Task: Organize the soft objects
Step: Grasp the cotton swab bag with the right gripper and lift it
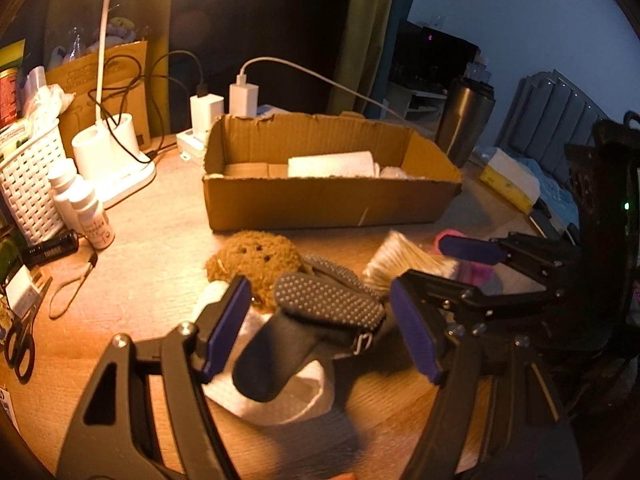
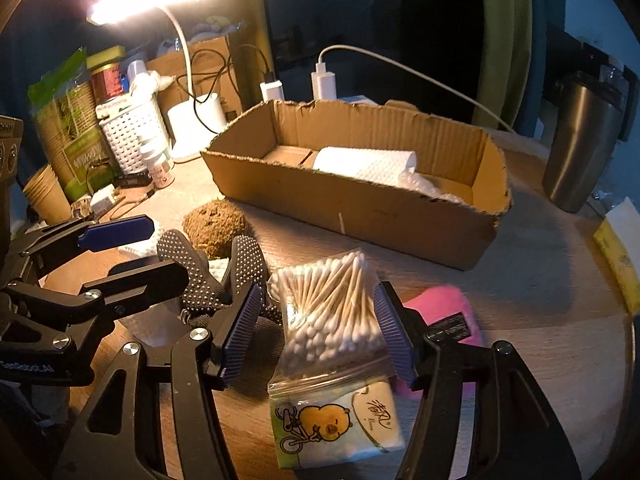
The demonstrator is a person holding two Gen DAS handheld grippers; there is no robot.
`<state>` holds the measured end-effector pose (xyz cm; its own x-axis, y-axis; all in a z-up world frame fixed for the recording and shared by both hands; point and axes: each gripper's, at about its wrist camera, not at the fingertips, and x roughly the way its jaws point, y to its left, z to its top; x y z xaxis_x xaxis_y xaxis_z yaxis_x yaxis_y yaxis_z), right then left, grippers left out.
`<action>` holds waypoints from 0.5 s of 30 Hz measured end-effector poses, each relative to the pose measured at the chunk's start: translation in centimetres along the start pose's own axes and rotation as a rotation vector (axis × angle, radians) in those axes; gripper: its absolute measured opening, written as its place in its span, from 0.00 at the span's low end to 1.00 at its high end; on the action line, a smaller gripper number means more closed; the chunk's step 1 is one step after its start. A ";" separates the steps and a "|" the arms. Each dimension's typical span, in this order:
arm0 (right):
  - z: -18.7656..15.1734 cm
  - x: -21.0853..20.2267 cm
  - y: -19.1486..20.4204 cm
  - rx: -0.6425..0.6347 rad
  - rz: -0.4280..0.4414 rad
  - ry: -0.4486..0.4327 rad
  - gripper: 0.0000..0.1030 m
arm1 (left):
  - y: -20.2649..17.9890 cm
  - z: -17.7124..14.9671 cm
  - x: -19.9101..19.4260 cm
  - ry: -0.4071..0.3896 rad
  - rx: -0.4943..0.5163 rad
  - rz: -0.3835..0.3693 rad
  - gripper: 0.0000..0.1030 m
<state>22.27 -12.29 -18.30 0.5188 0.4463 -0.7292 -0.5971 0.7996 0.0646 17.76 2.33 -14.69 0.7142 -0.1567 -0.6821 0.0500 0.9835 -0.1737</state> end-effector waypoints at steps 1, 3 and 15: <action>-0.1 0.3 0.0 -0.001 0.002 0.003 0.60 | 0.0 0.0 0.0 0.003 0.001 0.003 0.71; -0.3 0.8 -0.2 -0.006 0.000 0.007 0.60 | 0.0 -0.1 0.1 0.009 0.004 0.009 0.71; -1.0 0.5 -1.0 -0.025 0.002 -0.003 0.39 | -1.8 -0.1 0.5 0.023 0.048 0.019 0.71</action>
<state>22.52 -13.30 -19.46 0.5190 0.4492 -0.7272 -0.6134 0.7882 0.0491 17.94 0.48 -14.80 0.6990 -0.1398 -0.7014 0.0708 0.9894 -0.1267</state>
